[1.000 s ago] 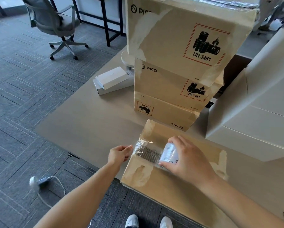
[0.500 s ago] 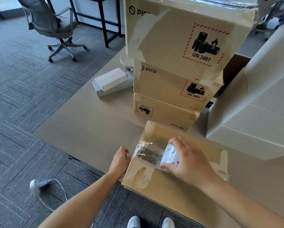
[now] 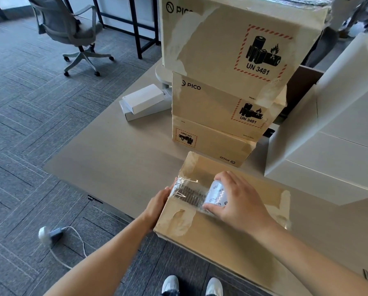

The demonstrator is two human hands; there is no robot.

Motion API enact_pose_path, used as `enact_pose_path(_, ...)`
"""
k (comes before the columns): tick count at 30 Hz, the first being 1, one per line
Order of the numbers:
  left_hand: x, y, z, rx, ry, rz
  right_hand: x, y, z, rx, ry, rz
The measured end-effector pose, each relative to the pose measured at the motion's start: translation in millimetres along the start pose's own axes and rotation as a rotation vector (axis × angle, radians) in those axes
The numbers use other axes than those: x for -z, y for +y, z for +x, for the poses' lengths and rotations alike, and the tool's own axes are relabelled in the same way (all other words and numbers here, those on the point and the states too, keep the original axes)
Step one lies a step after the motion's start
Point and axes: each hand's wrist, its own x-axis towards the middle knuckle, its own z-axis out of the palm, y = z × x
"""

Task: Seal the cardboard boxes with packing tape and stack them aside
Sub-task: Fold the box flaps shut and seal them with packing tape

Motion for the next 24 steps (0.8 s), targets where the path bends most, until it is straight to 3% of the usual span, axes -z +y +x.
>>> enact_pose_path(8,-6.2,9.8,-5.0,0.135,0.127,0.117,1.1,0.7,2.5,0.032,0.029,0.007)
enact_pose_path(10,-4.8,19.0,-7.6,0.041,0.212,0.171,0.5,1.0,2.9,0.034,0.032,0.01)
enact_pose_path(12,-2.9,24.7,-12.4,-0.15,0.174,0.24,1.0,1.6,3.3,0.033,0.027,0.019)
enact_pose_path(14,-7.6,26.7,-17.2,-0.358,0.027,0.407,1.0,2.1,3.5,0.032,0.021,0.028)
enact_pose_path(16,-14.6,26.7,-24.1,-0.455,-0.059,0.7,1.3,2.6,3.1,0.033,0.021,0.036)
enact_pose_path(20,-16.3,18.2,-28.7,-0.599,0.034,1.404,0.9,4.1,2.3,0.027,0.032,0.061)
enact_pose_path(24,-20.5,17.4,-34.0,-0.725,0.172,1.751,-0.5,5.1,0.7,0.03,0.056,0.055)
